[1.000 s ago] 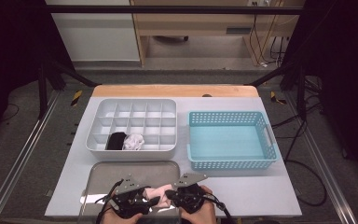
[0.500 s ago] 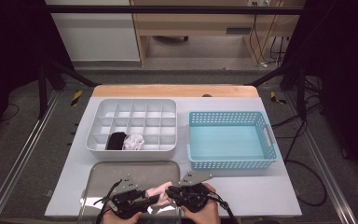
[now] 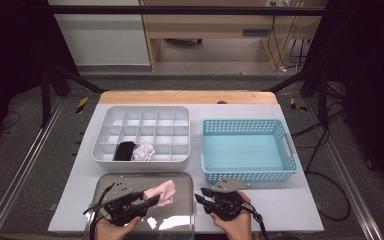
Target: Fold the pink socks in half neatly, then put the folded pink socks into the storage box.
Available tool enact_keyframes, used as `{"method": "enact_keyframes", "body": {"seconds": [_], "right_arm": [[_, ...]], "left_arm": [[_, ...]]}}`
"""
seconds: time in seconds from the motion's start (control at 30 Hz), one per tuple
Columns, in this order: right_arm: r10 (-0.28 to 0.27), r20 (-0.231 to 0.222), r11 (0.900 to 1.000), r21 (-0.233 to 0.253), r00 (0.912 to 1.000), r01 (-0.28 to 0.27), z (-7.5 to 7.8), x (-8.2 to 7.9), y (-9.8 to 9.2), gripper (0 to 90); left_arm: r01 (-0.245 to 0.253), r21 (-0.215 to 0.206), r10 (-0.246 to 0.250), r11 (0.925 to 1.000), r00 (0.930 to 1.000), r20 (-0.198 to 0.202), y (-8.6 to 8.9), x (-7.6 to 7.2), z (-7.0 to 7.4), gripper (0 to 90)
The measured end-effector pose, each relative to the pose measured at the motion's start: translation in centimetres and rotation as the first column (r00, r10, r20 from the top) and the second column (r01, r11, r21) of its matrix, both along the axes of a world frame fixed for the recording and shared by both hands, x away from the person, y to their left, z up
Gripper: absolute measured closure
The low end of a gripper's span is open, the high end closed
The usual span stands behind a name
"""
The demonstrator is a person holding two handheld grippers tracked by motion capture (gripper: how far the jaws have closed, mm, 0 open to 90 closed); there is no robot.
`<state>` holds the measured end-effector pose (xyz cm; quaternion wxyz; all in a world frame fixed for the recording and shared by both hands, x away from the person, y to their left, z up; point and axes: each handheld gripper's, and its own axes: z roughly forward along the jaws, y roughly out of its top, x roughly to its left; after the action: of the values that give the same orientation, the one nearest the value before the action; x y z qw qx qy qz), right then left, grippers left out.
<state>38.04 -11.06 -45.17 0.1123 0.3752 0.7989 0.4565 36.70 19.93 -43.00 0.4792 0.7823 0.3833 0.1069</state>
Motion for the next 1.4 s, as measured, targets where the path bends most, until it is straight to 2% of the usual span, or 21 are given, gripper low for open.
{"method": "enact_keyframes", "body": {"seconds": [0.23, 0.4, 0.9, 1.07, 1.2, 1.4], "right_arm": [[-0.079, 0.028, 0.997, -0.009, 0.9965, 0.079, 0.2, -0.1, -2.6, 59.6], [-0.134, 0.016, 0.991, -0.010, 0.9908, 0.134, 0.0, -0.3, -4.6, 58.3], [-0.223, 0.015, 0.974, -0.046, 0.9748, 0.223, -0.6, -0.3, -7.8, 53.6], [-0.249, 0.021, 0.966, -0.060, 0.9682, 0.250, -0.6, 0.0, -8.5, 52.6], [-0.263, 0.009, 0.963, -0.050, 0.9647, 0.263, -0.6, 0.0, -8.9, 52.4], [-0.260, 0.011, 0.964, -0.056, 0.9654, 0.261, -0.7, 0.2, -9.2, 52.1]], "left_arm": [[-0.047, 0.012, 0.046, 0.9988, 0.9984, 0.033, 0.4, 1.5, 1.2, 63.0], [-0.079, 0.016, 0.078, 0.9967, 0.9954, 0.056, 0.7, 2.6, 2.3, 63.1], [-0.139, 0.014, 0.137, 0.9901, 0.9861, 0.093, 0.7, 5.9, 4.8, 63.0], [-0.148, 0.035, 0.145, 0.9883, 0.9861, 0.080, 0.2, 7.3, 5.5, 63.0], [-0.158, 0.051, 0.154, 0.9862, 0.9853, 0.074, -0.1, 8.3, 5.7, 63.1], [-0.183, 0.073, 0.179, 0.9804, 0.9822, 0.058, -0.2, 9.9, 5.5, 63.1]]}}
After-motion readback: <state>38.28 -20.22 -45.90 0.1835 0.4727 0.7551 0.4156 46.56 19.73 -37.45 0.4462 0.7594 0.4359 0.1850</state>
